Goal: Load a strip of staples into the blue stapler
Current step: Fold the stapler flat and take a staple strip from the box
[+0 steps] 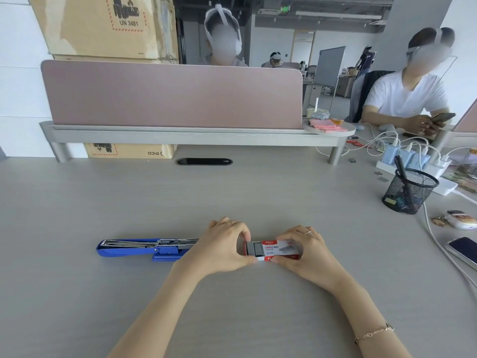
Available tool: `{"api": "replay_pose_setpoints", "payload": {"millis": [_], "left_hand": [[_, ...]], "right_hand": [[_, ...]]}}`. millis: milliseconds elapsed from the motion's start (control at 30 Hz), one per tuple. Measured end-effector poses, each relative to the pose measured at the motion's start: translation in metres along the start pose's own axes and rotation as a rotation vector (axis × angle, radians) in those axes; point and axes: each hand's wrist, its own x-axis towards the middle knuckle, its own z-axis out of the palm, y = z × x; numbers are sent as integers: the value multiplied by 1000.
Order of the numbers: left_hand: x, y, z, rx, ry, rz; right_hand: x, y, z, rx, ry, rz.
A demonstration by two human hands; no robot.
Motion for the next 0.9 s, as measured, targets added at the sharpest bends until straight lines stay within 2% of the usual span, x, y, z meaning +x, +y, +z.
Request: {"api": "replay_pose_setpoints", "payload": {"millis": [367, 667, 800, 900], "left_hand": [[2, -4, 0, -179, 64, 1], [5, 0, -3, -426, 357, -138], [7, 2, -4, -490, 431, -211], [8, 0, -5, -513, 447, -248]], "right_hand": [[-1, -4, 0, -36, 14, -11], [18, -41, 14, -22, 147, -144], [35, -56, 25, -63, 209, -173], [37, -58, 29, -20, 266, -116]]}}
